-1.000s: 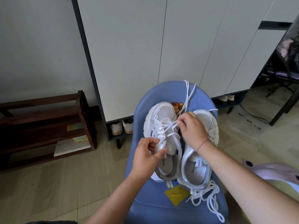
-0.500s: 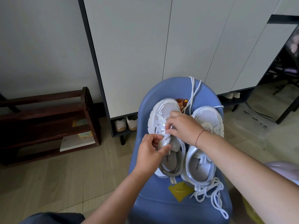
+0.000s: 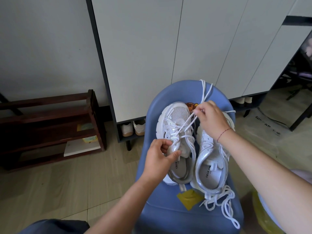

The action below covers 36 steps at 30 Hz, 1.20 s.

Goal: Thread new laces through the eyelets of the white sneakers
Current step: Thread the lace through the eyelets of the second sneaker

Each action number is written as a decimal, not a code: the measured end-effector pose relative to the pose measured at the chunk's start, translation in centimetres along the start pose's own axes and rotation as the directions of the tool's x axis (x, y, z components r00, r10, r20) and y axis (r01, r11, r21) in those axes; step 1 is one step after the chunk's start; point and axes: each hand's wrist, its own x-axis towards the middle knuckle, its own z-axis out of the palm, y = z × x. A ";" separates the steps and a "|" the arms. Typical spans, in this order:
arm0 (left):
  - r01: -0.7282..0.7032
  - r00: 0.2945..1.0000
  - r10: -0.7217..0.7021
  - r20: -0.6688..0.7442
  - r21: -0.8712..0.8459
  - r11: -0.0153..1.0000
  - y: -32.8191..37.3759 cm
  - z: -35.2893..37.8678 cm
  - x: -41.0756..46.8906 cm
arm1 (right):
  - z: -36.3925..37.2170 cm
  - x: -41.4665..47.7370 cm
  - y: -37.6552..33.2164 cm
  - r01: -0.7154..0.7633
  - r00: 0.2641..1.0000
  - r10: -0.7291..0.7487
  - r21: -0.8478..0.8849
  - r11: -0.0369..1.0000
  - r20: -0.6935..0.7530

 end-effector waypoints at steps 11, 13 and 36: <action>0.006 1.000 -0.006 -0.012 0.005 1.000 0.1 0.2 0.0 | 2.1 -2.5 -2.6 0.337 0.900 -0.309 -0.040 0.941 0.308; 0.002 1.000 -0.002 -0.012 0.012 1.000 0.1 0.2 0.0 | 2.9 -2.7 -2.6 0.302 0.909 -0.265 -0.070 0.951 0.321; 0.015 1.000 -0.015 -0.012 -0.001 1.000 0.0 0.2 0.0 | 0.6 -1.1 -1.5 -0.182 0.983 0.175 0.197 0.963 0.051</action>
